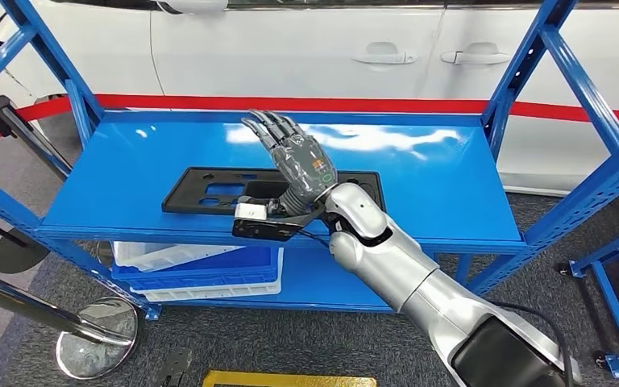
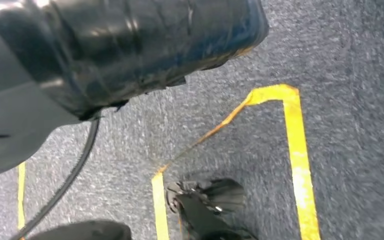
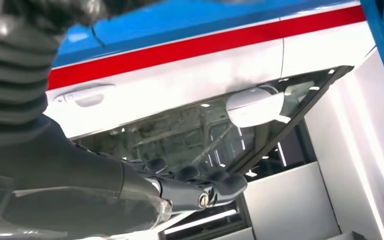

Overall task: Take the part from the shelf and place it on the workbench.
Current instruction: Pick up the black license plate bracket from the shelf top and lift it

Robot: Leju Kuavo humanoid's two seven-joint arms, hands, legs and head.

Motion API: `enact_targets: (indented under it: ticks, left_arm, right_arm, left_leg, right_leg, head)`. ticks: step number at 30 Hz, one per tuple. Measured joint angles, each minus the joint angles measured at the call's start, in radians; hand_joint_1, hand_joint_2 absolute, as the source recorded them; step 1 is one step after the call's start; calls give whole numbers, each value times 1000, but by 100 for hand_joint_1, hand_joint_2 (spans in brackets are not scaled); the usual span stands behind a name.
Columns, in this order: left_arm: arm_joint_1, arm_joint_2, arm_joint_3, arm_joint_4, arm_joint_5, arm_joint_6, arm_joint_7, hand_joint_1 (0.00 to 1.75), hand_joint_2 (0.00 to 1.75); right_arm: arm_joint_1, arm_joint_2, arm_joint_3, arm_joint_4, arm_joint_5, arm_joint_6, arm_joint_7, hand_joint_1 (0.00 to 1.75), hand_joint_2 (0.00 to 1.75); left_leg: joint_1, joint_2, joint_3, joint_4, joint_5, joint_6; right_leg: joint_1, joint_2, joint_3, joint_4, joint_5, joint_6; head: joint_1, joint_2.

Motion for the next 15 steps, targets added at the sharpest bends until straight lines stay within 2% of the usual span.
enact_targets:
  ticks: [1, 2, 3, 4, 5, 6, 8, 10, 11, 13, 14, 15]
  left_arm:
    - [0, 1, 0, 0, -1, 0, 2, 0, 0]
    - [0, 2, -1, 0, -3, 0, 3, 0, 0]
    - [-1, 2, -2, 0, -6, 0, 4, 0, 0]
    - [-2, 3, -3, 0, -8, 0, 5, 0, 0]
    - [-3, 3, -5, 0, -10, 0, 6, 0, 0]
    - [-3, 3, -7, 0, -11, -1, 6, 0, 0]
    - [-1, 2, -10, 0, -11, -4, 6, 0, 0]
    - [0, 2, -11, 0, -11, -5, 4, 0, 0]
    - [0, 2, -11, 0, -10, -4, 2, 0, 0]
    - [1, 2, -11, 0, -8, -3, -3, 0, 0]
    - [2, 2, -11, 0, -7, -2, -6, 0, 0]
    - [4, 2, -11, 0, -6, -2, -7, 0, 0]
  right_arm:
    - [2, 1, 0, 1, -5, 5, -2, 0, 175]
    - [4, 2, 0, 2, -13, 11, -5, 0, 175]
    - [6, 5, 0, 4, -22, 15, -10, 0, 175]
    - [9, 7, 0, 6, -30, 18, -15, 0, 175]
    - [14, 10, 0, 7, -37, 19, -20, 0, 175]
    - [20, 12, 1, 9, -41, 20, -23, 0, 175]
    - [33, 16, 1, 12, -51, 21, -31, 0, 87]
    - [43, 19, 1, 14, -73, 20, -43, 0, 0]
    - [50, 20, 1, 15, -87, 19, -50, 0, 0]
    - [72, 20, 1, 15, -116, 17, -59, 0, 0]
    - [86, 20, 1, 15, -128, 17, -62, 0, 0]
    - [98, 20, 1, 15, -138, 18, -62, 0, 0]
  left_leg:
    - [2, 0, 9, -39, 37, -2]
    - [4, 0, 33, -106, 83, -2]
    - [3, 0, 60, -172, 115, -2]
    - [2, -1, 83, -224, 133, 1]
    - [-1, -2, 96, -255, 138, 6]
    - [-3, -3, 101, -262, 131, 11]
    - [-2, -4, 104, -269, 129, 25]
    - [1, -3, 114, -277, 127, 38]
    - [1, -2, 119, -279, 125, 44]
    - [-2, -2, 125, -280, 119, 53]
    - [-3, -2, 127, -279, 117, 55]
    - [-4, -2, 129, -278, 114, 56]
  right_leg:
    - [-1, 1, 7, 1, -6, 2]
    - [-2, 2, 14, 3, -12, 5]
    - [-1, 2, 19, 5, -19, 10]
    - [0, 3, 22, 7, -25, 15]
    - [1, 3, 22, 8, -29, 20]
    - [2, 3, 23, 6, -30, 25]
    - [0, 2, 25, 4, -35, 34]
    - [0, -1, 9, 44, -62, 43]
    - [-1, -2, -15, 94, -86, 46]
    - [-2, -3, -87, 227, -134, 48]
    - [-2, -3, -118, 274, -143, 48]
    - [-2, -3, -133, 287, -133, 47]
  head:
    - [0, 0]
    - [0, 0]
    - [0, 0]
    - [0, 0]
    - [0, 0]
    - [0, 0]
    - [1, 0]
    - [3, 0]
    - [4, 0]
    - [5, 0]
    - [5, 0]
    - [5, 0]
